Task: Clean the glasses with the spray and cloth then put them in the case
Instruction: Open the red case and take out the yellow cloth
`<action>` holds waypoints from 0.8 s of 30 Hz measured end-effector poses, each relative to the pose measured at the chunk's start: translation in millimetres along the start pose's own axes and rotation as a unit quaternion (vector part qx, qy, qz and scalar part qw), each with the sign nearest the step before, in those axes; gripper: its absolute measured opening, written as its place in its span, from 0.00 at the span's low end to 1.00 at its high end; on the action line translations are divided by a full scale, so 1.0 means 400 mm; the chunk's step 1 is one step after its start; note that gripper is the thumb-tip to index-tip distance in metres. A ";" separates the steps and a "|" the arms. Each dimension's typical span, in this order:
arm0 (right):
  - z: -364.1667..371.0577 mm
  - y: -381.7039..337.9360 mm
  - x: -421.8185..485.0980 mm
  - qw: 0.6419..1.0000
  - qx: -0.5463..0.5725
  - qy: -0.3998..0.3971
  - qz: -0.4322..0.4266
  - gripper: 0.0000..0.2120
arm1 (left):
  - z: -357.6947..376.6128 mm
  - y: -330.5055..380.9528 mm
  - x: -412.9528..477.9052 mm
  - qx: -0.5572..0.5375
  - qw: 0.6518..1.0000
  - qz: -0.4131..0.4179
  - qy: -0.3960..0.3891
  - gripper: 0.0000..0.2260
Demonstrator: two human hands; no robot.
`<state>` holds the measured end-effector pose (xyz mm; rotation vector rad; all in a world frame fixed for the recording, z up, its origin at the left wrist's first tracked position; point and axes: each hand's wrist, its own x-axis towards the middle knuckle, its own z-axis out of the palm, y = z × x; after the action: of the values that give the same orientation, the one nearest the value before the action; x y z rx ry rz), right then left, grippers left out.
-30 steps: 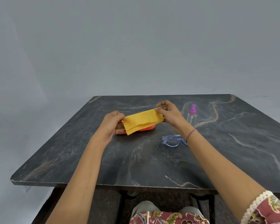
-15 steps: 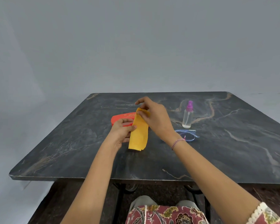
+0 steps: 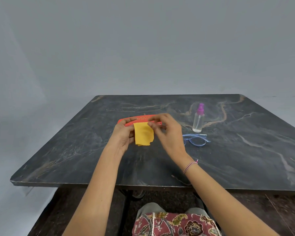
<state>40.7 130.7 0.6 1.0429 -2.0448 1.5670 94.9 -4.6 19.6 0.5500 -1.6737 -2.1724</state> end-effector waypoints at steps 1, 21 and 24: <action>0.001 0.007 0.004 0.998 0.025 -0.002 0.050 0.07 | -0.002 0.001 -0.001 0.002 1.000 0.002 -0.003 0.11; 0.049 0.011 -0.010 0.957 -0.016 -0.190 0.219 0.19 | -0.086 -0.027 -0.022 0.133 0.991 0.026 -0.011 0.11; 0.050 0.005 -0.011 0.949 -0.128 -0.236 0.167 0.23 | -0.100 -0.040 -0.014 0.218 0.976 0.025 -0.007 0.13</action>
<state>45.1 113.6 -10.2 1.0903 -2.7878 1.2182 119.0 -31.3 -4.6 0.5972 -2.1612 -1.7760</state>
